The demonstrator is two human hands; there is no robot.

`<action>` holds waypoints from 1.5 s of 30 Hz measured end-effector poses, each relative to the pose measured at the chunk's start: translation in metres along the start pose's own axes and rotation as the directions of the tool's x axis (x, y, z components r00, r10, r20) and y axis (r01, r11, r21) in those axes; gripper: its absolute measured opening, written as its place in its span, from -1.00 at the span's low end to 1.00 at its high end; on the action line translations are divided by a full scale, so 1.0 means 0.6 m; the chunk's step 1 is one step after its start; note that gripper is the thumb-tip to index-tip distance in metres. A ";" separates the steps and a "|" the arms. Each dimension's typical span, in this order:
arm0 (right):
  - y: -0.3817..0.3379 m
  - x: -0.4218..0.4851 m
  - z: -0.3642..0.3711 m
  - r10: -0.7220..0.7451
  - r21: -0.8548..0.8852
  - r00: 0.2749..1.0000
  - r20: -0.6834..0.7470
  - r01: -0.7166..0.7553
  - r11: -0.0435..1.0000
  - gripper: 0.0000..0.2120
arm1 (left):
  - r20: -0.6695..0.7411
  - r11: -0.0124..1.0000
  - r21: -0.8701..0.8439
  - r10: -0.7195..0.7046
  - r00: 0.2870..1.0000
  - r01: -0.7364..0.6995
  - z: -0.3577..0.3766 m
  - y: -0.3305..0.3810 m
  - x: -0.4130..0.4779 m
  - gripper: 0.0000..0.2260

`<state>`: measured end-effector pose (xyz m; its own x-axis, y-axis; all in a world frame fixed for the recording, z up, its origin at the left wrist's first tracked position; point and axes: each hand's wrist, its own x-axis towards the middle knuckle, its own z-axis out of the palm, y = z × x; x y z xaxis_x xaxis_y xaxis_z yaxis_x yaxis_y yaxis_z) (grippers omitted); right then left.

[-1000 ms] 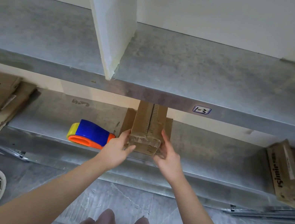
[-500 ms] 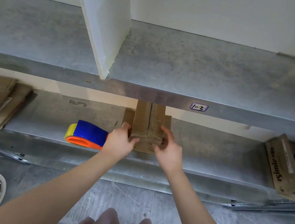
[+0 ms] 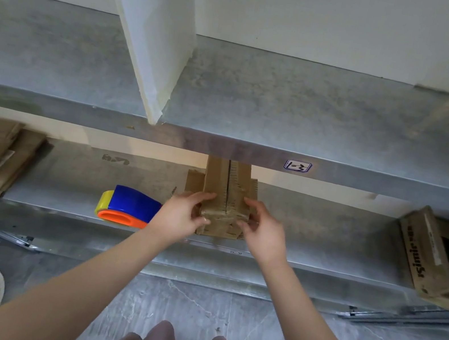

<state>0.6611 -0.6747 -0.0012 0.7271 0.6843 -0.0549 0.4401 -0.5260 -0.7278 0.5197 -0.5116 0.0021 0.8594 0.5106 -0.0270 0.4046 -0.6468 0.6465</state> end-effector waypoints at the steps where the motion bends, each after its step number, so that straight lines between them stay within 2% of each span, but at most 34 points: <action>1: 0.002 0.000 0.003 0.003 0.003 1.000 0.003 -0.003 1.000 -0.52 | -0.014 1.000 -0.012 -0.013 1.000 0.012 0.006 -0.002 -0.003 -0.45; 5: 0.005 -0.002 0.014 0.002 0.096 1.000 0.012 -0.003 0.995 -0.46 | -0.118 0.999 -0.009 -0.037 0.992 0.037 0.024 0.012 -0.003 -0.50; 8: 0.018 -0.006 0.015 0.002 0.111 0.998 -0.062 0.005 0.994 -0.48 | -0.036 0.998 -0.056 -0.038 0.999 0.036 0.030 0.024 -0.005 -0.43; 10: 0.032 -0.014 0.002 0.003 0.112 1.000 -0.031 0.000 0.994 -0.49 | 0.016 0.997 -0.073 -0.017 1.000 0.018 0.028 0.024 -0.008 -0.45; 13: 0.043 -0.023 -0.012 0.010 0.150 0.999 0.041 -0.016 0.989 -0.45 | -0.028 1.000 0.000 0.004 1.000 -0.004 0.036 0.028 -0.011 -0.55; 17: 0.029 -0.016 -0.006 0.058 0.140 0.998 -0.027 -0.054 0.989 -0.56 | -0.071 0.999 0.026 -0.030 0.997 0.032 0.049 0.050 -0.011 -0.53; 19: 0.020 -0.018 -0.009 0.104 0.180 0.994 -0.024 -0.098 0.979 -0.53 | 0.055 0.996 -0.081 -0.019 0.998 0.023 0.051 0.055 -0.019 -0.47; 21: 0.019 -0.025 -0.020 0.146 0.202 0.989 0.009 -0.145 0.969 -0.39 | 0.284 0.964 -0.265 0.047 0.958 0.031 0.056 0.064 -0.034 -0.47; 22: 0.023 -0.028 -0.026 0.143 0.164 0.990 0.016 -0.144 0.976 -0.32 | 0.345 0.954 -0.298 0.083 0.935 0.025 0.057 0.065 -0.040 -0.49; 24: 0.034 -0.032 -0.039 0.141 0.096 0.990 0.025 -0.143 0.985 -0.23 | 0.282 0.964 -0.265 0.104 0.954 -0.027 0.052 0.057 -0.038 -0.55; 26: 0.040 -0.034 -0.048 0.153 0.128 0.987 0.040 -0.157 0.979 -0.23 | 0.091 0.981 -0.186 0.070 0.993 -0.052 0.034 0.044 -0.021 -0.60; 29: 0.038 -0.035 -0.049 0.140 0.161 0.990 0.033 -0.144 0.976 -0.27 | -0.169 0.996 0.093 0.019 0.985 -0.003 0.014 0.031 0.011 -0.59; 30: 0.034 -0.037 -0.047 0.131 0.148 0.991 0.002 -0.130 0.981 -0.28 | -0.193 0.990 0.133 -0.014 0.981 0.040 0.009 0.030 0.019 -0.55; 32: 0.029 -0.043 -0.042 0.133 0.096 0.988 -0.079 -0.125 0.987 -0.30 | -0.093 0.995 0.032 -0.095 0.991 0.098 0.001 0.030 0.031 -0.47; 34: 0.027 -0.053 -0.041 0.154 0.065 0.982 -0.111 -0.147 0.987 -0.33 | 0.039 0.992 -0.072 -0.105 0.994 0.108 0.004 0.029 0.035 -0.45; 36: 0.028 -0.058 -0.043 0.143 0.107 0.987 -0.068 -0.135 0.985 -0.35 | 0.013 0.991 -0.077 -0.107 0.994 0.107 0.018 0.025 0.030 -0.45; 40: 0.035 -0.050 -0.054 0.055 0.144 0.998 0.039 -0.060 0.988 -0.19 | -0.101 0.985 -0.109 -0.142 0.985 0.131 0.026 0.023 -0.002 -0.38; 45: 0.056 -0.028 -0.057 0.034 0.030 0.995 -0.090 -0.031 0.999 -0.40 | -0.036 0.989 -0.121 -0.094 0.995 0.089 0.021 0.019 -0.036 -0.33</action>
<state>0.6819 -0.7212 -0.0011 0.7863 0.6176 -0.0176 0.4011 -0.5319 -0.7457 0.5096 -0.5374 0.0007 0.8058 0.5891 -0.0603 0.4388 -0.5256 0.7289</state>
